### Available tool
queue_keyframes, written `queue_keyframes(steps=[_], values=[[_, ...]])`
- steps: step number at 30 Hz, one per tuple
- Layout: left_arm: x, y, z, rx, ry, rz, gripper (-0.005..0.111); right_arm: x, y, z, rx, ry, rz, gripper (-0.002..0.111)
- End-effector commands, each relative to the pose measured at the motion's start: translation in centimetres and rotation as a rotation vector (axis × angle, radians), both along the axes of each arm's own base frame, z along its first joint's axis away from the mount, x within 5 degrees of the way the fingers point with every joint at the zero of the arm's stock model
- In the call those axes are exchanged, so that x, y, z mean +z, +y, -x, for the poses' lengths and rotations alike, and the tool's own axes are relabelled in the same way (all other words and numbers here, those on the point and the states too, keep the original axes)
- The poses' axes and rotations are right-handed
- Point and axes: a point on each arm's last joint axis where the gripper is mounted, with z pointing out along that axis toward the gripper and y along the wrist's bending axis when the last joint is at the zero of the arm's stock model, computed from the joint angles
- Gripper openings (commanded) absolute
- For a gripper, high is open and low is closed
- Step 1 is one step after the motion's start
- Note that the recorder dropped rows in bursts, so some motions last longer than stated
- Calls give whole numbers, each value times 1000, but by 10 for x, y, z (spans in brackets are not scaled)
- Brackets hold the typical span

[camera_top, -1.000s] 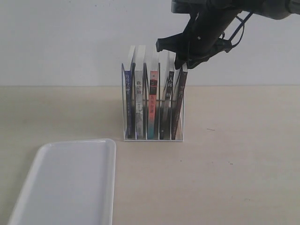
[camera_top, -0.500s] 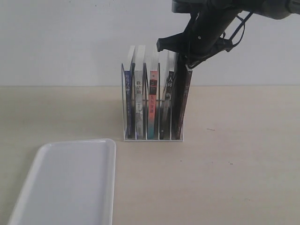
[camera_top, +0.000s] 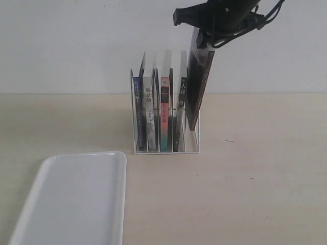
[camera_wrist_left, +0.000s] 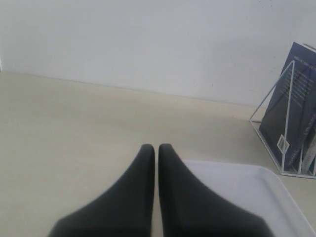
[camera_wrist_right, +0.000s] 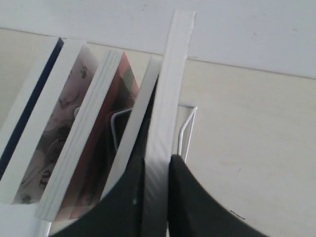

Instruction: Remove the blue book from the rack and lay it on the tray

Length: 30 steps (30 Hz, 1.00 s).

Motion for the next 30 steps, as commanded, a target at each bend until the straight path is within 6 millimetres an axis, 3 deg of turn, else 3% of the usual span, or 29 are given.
queue_keyframes(steps=[1,12,20,30], values=[[2,0,0,4,-8,17,4,28,-5,12,-4,-71,-23,0],[2,0,0,4,-8,17,4,31,-10,15,-31,-59,4,0],[2,0,0,4,-8,17,4,50,-15,27,-33,-98,-22,0],[2,0,0,4,-8,17,4,40,-12,21,-34,-77,-15,0]])
